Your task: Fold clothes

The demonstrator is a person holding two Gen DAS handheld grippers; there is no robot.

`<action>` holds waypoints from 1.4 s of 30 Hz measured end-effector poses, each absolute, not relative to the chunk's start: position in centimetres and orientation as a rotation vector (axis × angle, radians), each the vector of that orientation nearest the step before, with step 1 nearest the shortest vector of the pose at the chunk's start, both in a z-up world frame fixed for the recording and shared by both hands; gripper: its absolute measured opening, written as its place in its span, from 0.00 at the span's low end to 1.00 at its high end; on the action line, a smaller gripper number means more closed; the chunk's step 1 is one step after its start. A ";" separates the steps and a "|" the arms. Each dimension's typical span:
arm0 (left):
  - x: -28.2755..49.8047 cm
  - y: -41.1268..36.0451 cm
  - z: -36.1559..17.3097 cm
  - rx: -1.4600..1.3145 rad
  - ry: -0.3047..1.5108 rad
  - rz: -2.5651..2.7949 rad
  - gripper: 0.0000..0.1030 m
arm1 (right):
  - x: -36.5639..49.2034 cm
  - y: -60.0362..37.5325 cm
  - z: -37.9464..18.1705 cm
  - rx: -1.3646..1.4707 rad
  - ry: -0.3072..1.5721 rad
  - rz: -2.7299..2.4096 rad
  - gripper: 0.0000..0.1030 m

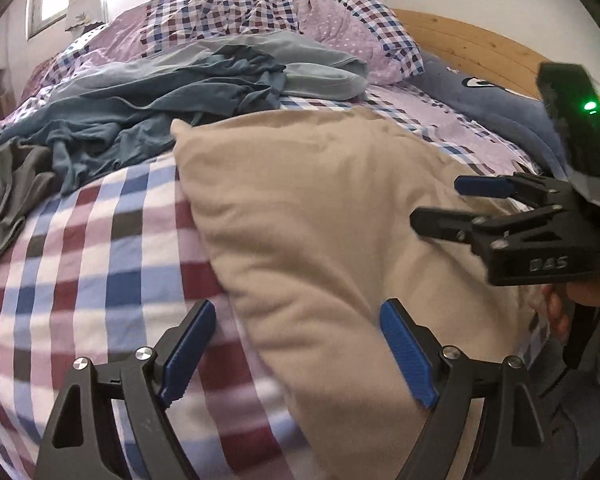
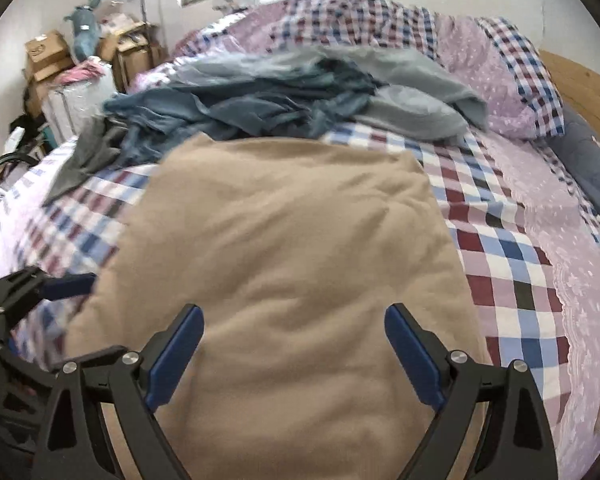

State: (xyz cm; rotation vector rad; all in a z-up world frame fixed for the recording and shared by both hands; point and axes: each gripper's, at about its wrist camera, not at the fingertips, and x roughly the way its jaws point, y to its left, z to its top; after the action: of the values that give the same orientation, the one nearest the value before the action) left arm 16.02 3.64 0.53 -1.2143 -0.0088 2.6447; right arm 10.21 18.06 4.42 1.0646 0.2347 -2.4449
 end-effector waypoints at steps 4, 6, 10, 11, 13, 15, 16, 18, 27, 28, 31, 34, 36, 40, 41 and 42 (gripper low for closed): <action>17.5 3.1 0.6 -1.233 -0.088 2.632 0.85 | 12.4 17.9 5.2 1.020 0.241 -2.449 0.92; 18.3 2.9 0.5 -1.245 -0.125 2.626 0.85 | 13.2 17.9 5.2 1.030 0.233 -2.447 0.92; 19.8 3.0 0.3 -1.258 -0.150 2.615 0.85 | 14.5 18.2 4.7 1.060 0.259 -2.434 0.92; 20.2 3.1 0.3 -1.257 -0.151 2.615 0.85 | 14.8 18.3 4.5 1.066 0.271 -2.432 0.92; 21.0 3.3 0.3 -1.258 -0.150 2.613 0.85 | 15.1 18.6 4.0 1.087 0.295 -2.429 0.92; 21.6 3.6 0.1 -1.267 -0.138 2.608 0.85 | 15.4 18.8 3.4 1.109 0.314 -2.424 0.92; 21.8 3.7 0.0 -1.273 -0.131 2.607 0.85 | 15.5 19.1 3.2 1.117 0.313 -2.422 0.92; 22.2 3.8 -0.2 -1.290 -0.132 2.596 0.85 | 15.7 19.7 3.1 1.130 0.296 -2.428 0.92; 22.6 1.3 -1.5 -1.386 -0.567 2.391 0.85 | 17.6 20.9 2.1 1.208 0.380 -2.469 0.92; 22.6 0.6 -1.7 -1.384 -0.663 2.354 0.85 | 17.8 21.1 2.1 1.211 0.376 -2.472 0.92; 22.5 -1.4 -2.6 -1.365 -0.954 2.232 0.85 | 18.7 21.6 2.3 1.222 0.377 -2.484 0.92; 22.6 -2.6 -3.9 -1.362 -1.162 2.137 0.85 | 20.2 21.9 3.3 1.172 0.371 -2.512 0.92; 22.8 -2.9 -4.6 -1.374 -1.242 2.090 0.85 | 21.4 22.0 4.4 1.101 0.361 -2.532 0.92; 23.3 -2.8 -5.9 -1.403 -1.373 1.982 0.85 | 23.9 20.9 6.0 0.948 0.396 -2.533 0.92; 23.4 -2.7 -6.3 -1.409 -1.405 1.953 0.85 | 24.6 20.3 6.2 0.909 0.428 -2.521 0.92; 23.5 -2.7 -6.4 -1.410 -1.422 1.930 0.85 | 25.2 19.6 6.4 0.868 0.465 -2.508 0.92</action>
State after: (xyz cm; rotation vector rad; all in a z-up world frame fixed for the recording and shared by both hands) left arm 23.49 -2.66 -6.41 -1.4097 -1.4225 1.9303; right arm 25.20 19.57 6.37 0.8676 0.4648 -2.5078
